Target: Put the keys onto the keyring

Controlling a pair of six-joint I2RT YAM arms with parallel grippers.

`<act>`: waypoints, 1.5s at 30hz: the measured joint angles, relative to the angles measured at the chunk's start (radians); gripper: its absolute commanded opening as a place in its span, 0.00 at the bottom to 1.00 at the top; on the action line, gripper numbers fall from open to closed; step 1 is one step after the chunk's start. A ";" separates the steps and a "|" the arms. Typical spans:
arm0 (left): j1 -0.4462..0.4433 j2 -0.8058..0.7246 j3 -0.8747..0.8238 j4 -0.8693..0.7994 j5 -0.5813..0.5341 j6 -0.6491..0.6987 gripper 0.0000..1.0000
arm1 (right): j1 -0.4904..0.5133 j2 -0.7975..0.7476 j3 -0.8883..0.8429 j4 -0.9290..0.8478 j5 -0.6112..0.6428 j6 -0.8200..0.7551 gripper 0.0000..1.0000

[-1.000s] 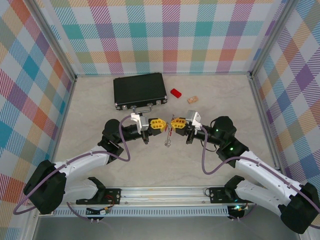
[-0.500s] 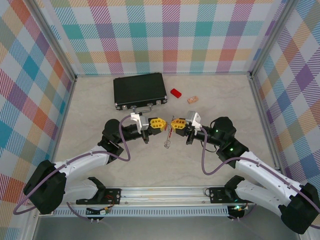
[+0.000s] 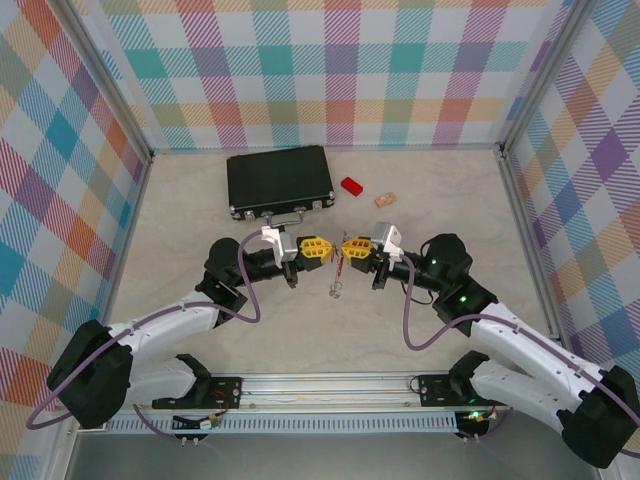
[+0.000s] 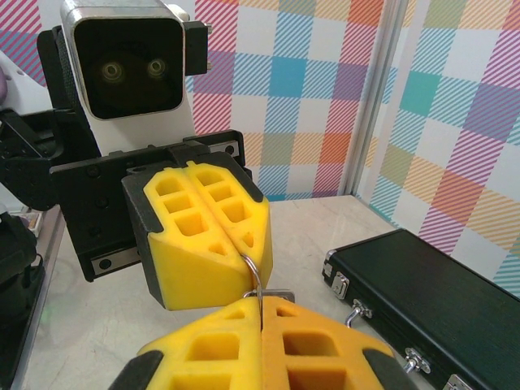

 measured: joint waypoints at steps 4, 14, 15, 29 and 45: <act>0.000 0.000 0.000 0.000 0.002 0.000 0.00 | 0.000 0.000 0.000 0.000 -0.005 0.000 0.00; 0.000 0.011 0.004 0.003 0.019 -0.004 0.00 | 0.000 0.001 0.000 -0.002 -0.005 0.000 0.00; 0.000 0.013 0.004 0.003 0.020 -0.004 0.00 | 0.000 0.001 0.000 -0.003 -0.005 0.000 0.00; 0.006 0.024 0.004 0.005 0.035 -0.007 0.00 | 0.000 0.010 0.001 -0.010 -0.004 -0.004 0.00; 0.007 0.024 0.004 -0.008 0.032 0.001 0.00 | 0.016 0.025 0.030 -0.055 0.015 -0.033 0.00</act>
